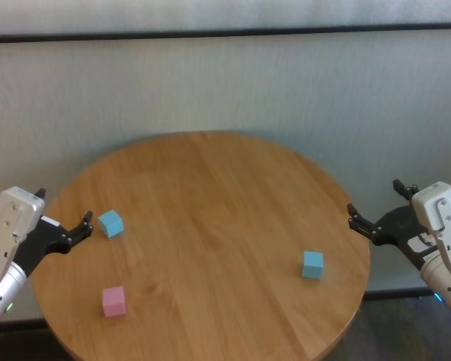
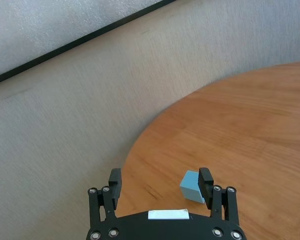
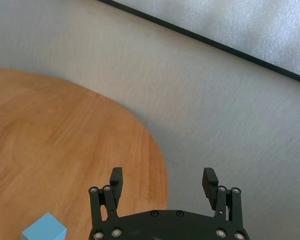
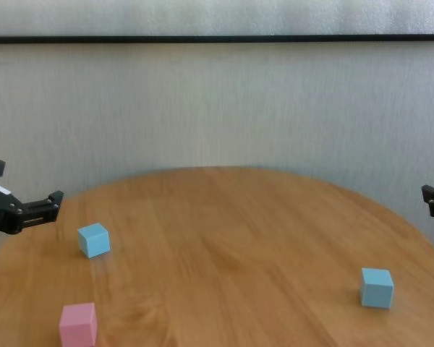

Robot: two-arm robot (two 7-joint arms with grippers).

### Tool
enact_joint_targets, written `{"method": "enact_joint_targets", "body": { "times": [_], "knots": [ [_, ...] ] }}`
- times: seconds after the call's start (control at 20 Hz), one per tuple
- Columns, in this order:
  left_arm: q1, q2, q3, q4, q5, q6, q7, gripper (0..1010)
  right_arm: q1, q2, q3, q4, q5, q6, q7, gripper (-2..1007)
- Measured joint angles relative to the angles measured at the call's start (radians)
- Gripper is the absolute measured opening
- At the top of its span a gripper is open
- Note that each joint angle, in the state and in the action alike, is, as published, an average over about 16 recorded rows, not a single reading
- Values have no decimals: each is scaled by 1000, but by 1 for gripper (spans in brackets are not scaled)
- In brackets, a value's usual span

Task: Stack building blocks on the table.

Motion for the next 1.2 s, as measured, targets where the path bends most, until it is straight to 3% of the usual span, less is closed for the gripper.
{"method": "enact_joint_targets", "body": {
  "times": [1.2],
  "knots": [
    [0,0,0,0,0,0,0,1002,0,0,0,0,0,0,0,1005]
  ]
}}
